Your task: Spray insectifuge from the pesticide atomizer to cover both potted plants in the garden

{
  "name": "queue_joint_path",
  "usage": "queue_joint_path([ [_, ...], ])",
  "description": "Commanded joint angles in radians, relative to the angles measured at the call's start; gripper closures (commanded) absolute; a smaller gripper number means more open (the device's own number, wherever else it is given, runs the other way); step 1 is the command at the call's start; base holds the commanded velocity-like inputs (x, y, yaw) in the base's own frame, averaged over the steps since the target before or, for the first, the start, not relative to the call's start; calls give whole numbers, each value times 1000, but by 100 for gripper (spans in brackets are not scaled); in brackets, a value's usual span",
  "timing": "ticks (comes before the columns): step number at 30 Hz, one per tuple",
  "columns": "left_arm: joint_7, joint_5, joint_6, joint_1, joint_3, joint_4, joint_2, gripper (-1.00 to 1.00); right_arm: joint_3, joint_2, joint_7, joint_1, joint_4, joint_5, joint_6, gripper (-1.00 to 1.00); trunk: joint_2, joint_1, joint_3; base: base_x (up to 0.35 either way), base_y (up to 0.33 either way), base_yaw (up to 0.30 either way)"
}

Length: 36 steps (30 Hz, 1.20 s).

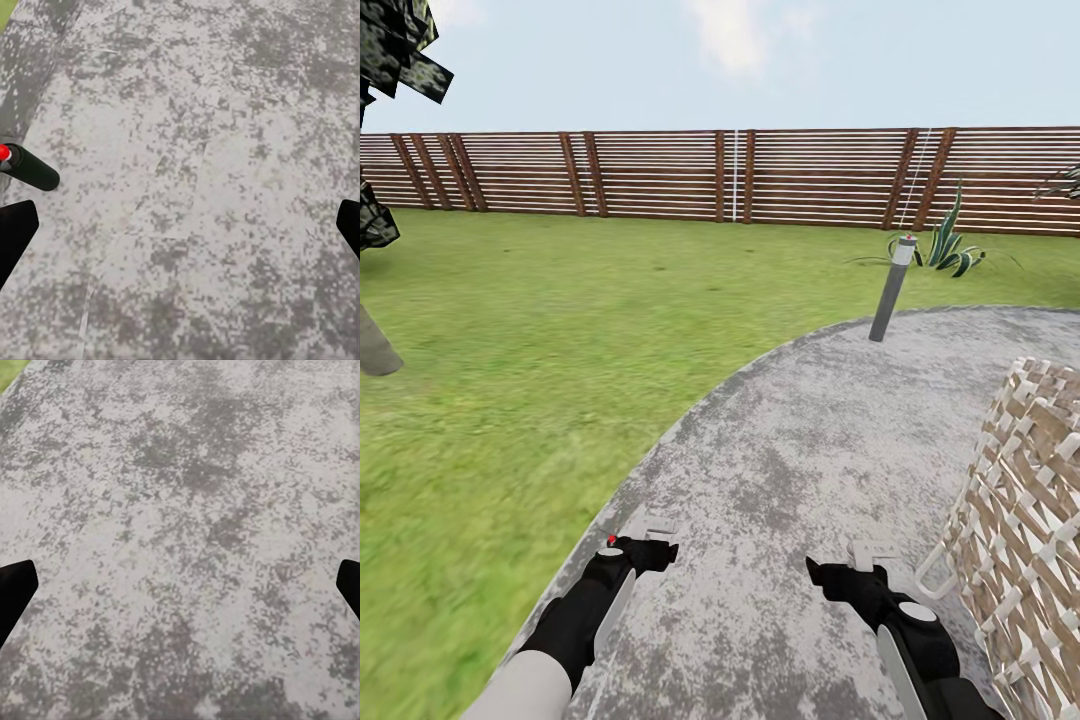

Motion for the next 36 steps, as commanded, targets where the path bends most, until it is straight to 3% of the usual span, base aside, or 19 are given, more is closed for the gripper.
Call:
queue_joint_path([
  [1,0,1,5,0,-1,-2,0,-100,-1,0,-1,0,-1,-8,5,-100,0,0,-1,0,0,0],
  [36,0,0,6,0,-1,-2,0,-100,-4,4,-1,0,-4,-10,5,-100,0,0,4,0,0,-13],
])
